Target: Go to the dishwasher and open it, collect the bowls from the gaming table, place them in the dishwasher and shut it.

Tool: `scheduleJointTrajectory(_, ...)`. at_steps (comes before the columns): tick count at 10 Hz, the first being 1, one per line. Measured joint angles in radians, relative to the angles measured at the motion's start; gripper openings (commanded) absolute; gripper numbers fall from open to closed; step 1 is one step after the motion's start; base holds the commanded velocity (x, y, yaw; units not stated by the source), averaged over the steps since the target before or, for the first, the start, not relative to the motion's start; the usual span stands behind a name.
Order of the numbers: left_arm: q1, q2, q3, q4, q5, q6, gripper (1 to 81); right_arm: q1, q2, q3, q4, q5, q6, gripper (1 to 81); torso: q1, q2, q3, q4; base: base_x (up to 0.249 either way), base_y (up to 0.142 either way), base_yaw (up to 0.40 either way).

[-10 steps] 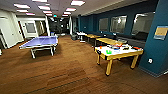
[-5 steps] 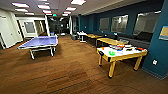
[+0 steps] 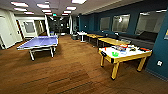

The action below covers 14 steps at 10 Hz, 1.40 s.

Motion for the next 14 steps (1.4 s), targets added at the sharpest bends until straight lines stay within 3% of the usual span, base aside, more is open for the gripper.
scheduleJointTrajectory(14, -0.001, 0.000, 0.000, 0.000, 0.000, 0.000, 81.1, -0.006, 0.003, -0.002, 0.000, 0.000, 0.000, 81.1, 0.000, 0.000, 0.000, 0.000, 0.188, 0.101, 0.000)
